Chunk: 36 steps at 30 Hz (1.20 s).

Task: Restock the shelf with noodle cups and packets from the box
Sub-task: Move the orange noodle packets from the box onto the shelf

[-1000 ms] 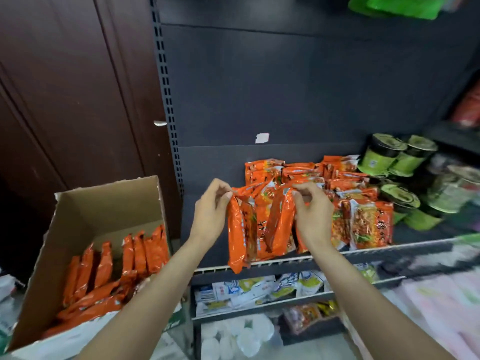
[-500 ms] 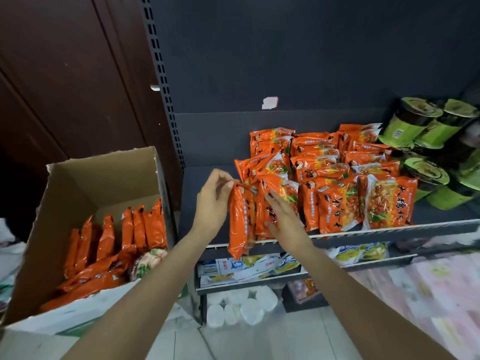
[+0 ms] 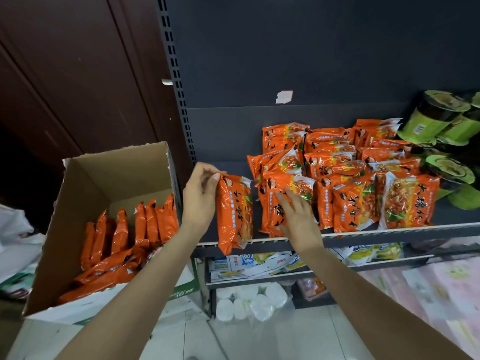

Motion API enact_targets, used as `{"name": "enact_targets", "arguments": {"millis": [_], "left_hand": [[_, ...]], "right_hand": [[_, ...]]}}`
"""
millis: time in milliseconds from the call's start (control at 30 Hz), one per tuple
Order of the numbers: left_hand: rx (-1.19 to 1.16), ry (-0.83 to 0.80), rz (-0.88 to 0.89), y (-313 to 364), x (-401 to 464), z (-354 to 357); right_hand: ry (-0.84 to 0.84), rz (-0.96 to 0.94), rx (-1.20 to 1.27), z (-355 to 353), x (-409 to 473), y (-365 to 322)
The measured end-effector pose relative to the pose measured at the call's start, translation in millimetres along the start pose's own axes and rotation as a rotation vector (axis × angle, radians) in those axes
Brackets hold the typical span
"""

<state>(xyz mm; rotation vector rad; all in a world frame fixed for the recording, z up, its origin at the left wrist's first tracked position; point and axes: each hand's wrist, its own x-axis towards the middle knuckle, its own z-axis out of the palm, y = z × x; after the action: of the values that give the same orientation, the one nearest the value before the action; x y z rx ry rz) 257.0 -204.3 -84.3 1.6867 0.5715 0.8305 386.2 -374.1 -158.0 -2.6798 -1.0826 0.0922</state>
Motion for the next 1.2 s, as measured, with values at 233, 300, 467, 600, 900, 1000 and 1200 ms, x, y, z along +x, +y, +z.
{"name": "enact_targets", "arguments": {"millis": [233,300,467,600,900,1000,1200], "left_hand": [[0.043,-0.001,0.024,-4,-1,-1],[0.040,-0.002,0.022,-5,-1,1],[0.055,-0.015,0.046,0,2,2],[0.055,-0.030,0.044,0,0,0],[0.037,-0.040,0.031,7,-2,6],[0.008,-0.046,0.046,13,-5,3],[-0.161,-0.114,0.001,36,-7,8]], "right_hand": [[0.022,0.027,0.116,8,-5,-4],[0.052,0.052,0.092,9,-3,-7],[0.060,0.043,-0.002,8,4,-5],[0.057,0.085,0.023,0,16,7],[-0.049,0.094,-0.014,4,-5,3],[0.000,0.066,0.071,-5,-5,2],[-0.120,0.017,0.873,-52,-6,-22]]}}
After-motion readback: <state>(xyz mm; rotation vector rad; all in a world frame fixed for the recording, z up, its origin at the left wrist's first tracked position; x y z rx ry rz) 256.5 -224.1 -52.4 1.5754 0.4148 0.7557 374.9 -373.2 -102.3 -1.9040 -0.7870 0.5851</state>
